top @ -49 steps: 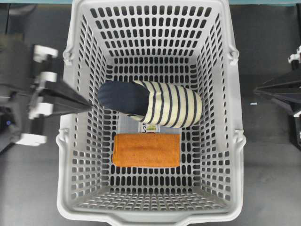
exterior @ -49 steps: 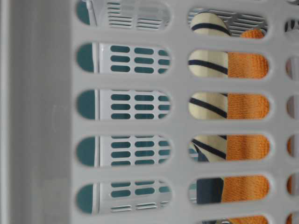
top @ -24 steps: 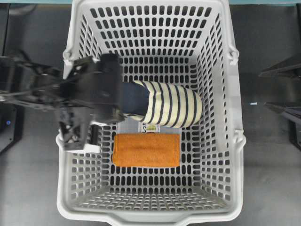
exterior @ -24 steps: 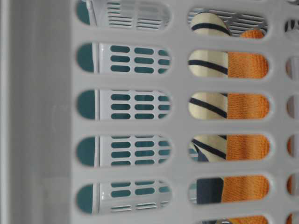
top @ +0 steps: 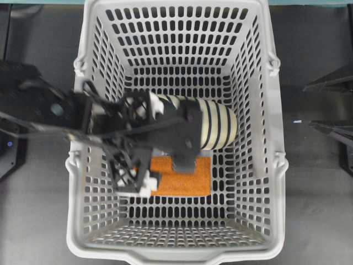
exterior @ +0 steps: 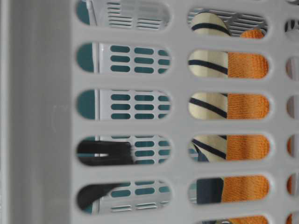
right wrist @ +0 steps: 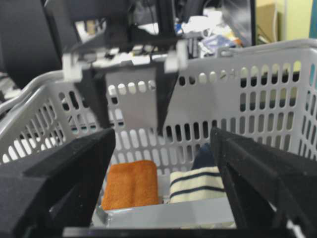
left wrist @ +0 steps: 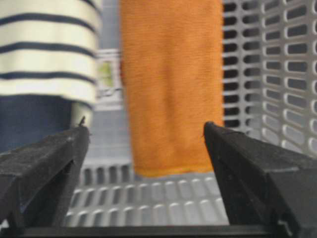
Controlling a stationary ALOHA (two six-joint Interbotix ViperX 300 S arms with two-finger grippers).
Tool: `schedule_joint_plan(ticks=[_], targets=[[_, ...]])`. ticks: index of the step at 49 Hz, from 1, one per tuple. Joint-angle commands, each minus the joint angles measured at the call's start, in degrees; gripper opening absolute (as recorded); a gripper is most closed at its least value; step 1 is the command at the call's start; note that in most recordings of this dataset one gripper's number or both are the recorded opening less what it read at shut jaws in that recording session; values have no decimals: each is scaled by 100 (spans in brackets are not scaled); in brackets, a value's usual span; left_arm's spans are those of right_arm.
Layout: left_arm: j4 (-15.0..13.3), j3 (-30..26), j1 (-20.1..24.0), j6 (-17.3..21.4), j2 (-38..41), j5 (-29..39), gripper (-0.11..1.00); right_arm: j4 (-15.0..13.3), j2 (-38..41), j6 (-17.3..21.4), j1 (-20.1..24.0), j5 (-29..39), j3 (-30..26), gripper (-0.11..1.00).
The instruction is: Pick up the orange cloth from the shopping basket with the left arm.
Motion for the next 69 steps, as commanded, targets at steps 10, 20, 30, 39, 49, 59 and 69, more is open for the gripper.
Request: schedule_joint_plan(ticks=[10,20,30,39,49,59,69], targets=[[26,-272,-114,-281,615,-149,89,18,35,18,-9,-26,-114,74],[18,-246,-132,-554,844,-387,89,18,26,18,-9,-26,-105,74],[26,-167,-132,-580,1134,-501,89,18,26,9,0,-26,-88,74],[18,-105,-132,-562,1318,-598,89,18,26,9,-9,-26,-79,74],[26,53,-123,-562,1301,-598,88,18,18,9,-9,-26,-62,74],[18,105,-132,-545,1283,-571,61,18,-9,9,-18,-35,-53,74],[26,-62,-97,-422,1020,-483,16,9,-62,9,-9,-35,-53,74]])
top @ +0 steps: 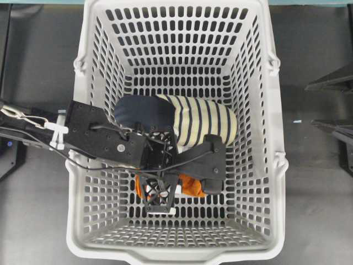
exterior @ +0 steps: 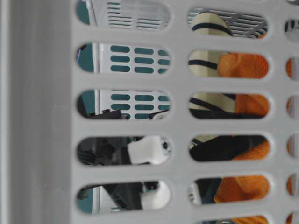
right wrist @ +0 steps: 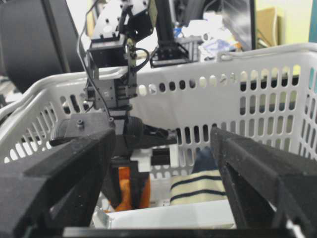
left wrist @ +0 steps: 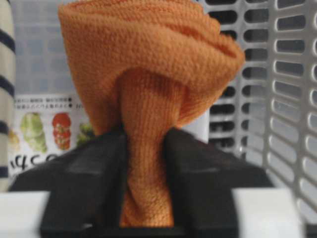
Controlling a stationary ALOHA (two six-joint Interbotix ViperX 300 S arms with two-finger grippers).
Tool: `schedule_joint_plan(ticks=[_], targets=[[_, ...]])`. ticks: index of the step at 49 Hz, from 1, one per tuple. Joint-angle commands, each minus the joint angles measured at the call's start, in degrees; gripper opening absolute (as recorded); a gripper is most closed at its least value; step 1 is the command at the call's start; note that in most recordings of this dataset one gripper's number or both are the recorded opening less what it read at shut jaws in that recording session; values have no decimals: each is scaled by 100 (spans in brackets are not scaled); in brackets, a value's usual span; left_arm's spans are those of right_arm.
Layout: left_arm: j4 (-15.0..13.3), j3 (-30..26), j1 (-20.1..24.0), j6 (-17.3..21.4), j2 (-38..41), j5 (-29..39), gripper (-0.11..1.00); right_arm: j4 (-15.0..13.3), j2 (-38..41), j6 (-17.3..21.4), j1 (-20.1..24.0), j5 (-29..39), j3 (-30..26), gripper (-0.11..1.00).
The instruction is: Pick up the orange cloth from the shopping basket with the left arm.
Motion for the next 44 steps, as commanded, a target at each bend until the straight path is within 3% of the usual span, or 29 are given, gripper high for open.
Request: schedule_joint_plan(ticks=[1,9,31,36,44], targets=[[18,-176,35,70,-246,88,16,18,0,0,-18,-26,-70,74],[18,-633,62,193,-466,703,16,18,-62,0,-18,-18,-53,74],[18,-3560,105,510,-422,3384,16,9,-97,0,-18,0,-53,74],[18,-3858,114,501,-264,3744,16,18,-97,0,-9,0,-44,74],[18,-3911,141,510,-229,3779,16,18,-97,0,-18,-18,-44,74]])
